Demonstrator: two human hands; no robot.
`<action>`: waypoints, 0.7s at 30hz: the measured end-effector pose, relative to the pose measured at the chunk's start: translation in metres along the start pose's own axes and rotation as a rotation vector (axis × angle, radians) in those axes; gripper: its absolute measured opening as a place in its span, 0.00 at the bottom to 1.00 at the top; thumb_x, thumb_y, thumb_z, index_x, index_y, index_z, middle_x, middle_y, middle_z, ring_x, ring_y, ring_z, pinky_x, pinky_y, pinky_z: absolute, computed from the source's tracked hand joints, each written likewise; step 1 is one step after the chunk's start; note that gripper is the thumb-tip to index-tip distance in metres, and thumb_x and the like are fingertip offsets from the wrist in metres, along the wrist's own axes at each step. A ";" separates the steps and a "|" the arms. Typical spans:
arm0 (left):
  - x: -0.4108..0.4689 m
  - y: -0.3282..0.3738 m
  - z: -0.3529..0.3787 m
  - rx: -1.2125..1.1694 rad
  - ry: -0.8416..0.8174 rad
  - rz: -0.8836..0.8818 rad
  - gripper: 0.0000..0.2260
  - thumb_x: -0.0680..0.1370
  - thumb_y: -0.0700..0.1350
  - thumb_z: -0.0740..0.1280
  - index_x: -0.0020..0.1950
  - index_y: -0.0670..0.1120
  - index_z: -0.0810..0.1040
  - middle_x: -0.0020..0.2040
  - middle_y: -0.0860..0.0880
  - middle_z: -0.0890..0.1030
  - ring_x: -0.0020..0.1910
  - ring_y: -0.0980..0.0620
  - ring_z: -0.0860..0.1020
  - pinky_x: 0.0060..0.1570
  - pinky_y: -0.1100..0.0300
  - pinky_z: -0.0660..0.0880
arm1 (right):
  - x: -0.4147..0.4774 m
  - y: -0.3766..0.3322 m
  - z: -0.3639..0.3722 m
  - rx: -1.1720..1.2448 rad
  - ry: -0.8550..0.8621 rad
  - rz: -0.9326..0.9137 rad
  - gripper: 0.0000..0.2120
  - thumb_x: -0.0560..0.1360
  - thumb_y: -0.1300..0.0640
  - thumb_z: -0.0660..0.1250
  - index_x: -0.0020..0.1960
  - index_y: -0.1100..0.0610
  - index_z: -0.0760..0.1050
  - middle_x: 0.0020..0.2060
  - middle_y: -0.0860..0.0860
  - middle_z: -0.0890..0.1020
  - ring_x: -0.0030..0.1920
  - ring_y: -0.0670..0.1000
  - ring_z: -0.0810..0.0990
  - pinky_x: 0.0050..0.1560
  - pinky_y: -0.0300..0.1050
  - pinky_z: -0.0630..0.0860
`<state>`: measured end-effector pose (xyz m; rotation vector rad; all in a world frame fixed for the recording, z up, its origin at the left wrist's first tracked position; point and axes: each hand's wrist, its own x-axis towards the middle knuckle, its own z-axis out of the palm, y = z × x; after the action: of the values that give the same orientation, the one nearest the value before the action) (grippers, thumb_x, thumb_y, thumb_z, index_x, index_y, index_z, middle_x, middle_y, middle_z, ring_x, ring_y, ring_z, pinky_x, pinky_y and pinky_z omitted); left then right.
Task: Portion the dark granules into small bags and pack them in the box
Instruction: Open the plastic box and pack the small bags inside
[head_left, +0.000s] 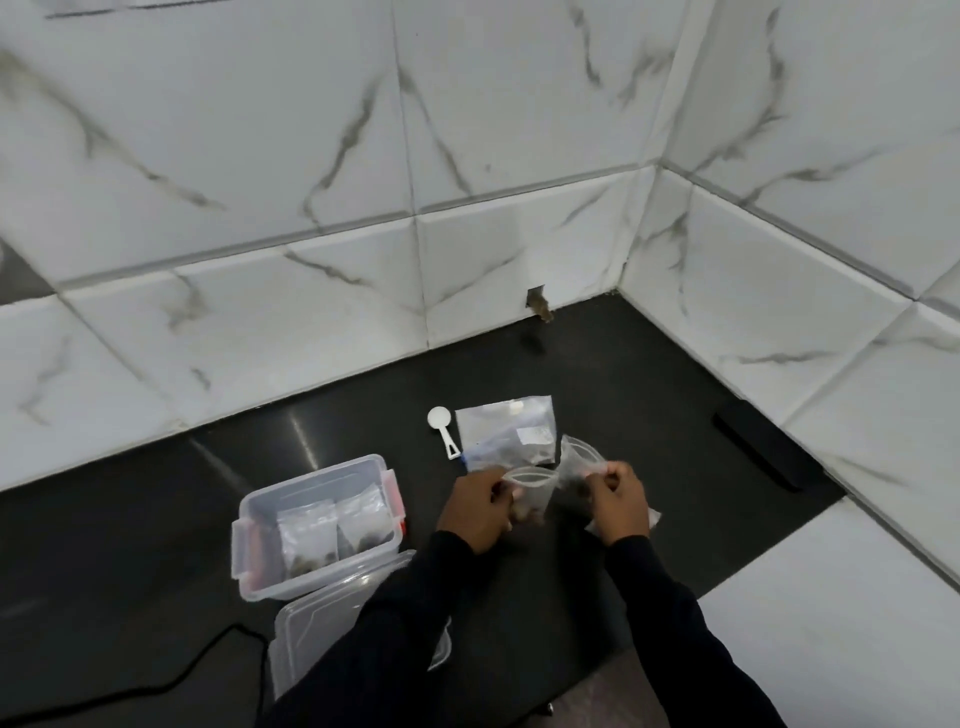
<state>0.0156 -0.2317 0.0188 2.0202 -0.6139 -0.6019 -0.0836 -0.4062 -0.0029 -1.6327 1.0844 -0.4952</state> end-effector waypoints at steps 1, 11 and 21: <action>-0.007 -0.001 -0.013 -0.058 0.054 0.027 0.06 0.80 0.42 0.64 0.47 0.46 0.81 0.37 0.46 0.84 0.29 0.57 0.80 0.34 0.63 0.79 | -0.005 -0.009 0.004 0.038 -0.012 -0.025 0.08 0.75 0.58 0.68 0.44 0.62 0.72 0.36 0.58 0.78 0.35 0.52 0.76 0.38 0.47 0.75; -0.079 -0.035 -0.180 -0.094 0.657 -0.027 0.09 0.79 0.42 0.68 0.40 0.40 0.77 0.31 0.43 0.80 0.27 0.51 0.79 0.34 0.55 0.79 | -0.055 -0.123 0.126 0.322 -0.653 -0.142 0.03 0.76 0.64 0.69 0.44 0.58 0.78 0.36 0.55 0.84 0.36 0.54 0.81 0.36 0.47 0.78; -0.082 -0.081 -0.212 0.333 0.255 -0.626 0.09 0.76 0.37 0.60 0.48 0.39 0.80 0.43 0.40 0.84 0.41 0.43 0.84 0.40 0.55 0.81 | -0.108 -0.120 0.239 -0.781 -0.802 -0.302 0.06 0.73 0.65 0.65 0.48 0.64 0.77 0.46 0.59 0.83 0.47 0.58 0.84 0.49 0.51 0.83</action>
<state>0.1014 -0.0106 0.0613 2.5692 0.0978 -0.6100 0.0937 -0.1843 0.0446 -2.3806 0.4122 0.4632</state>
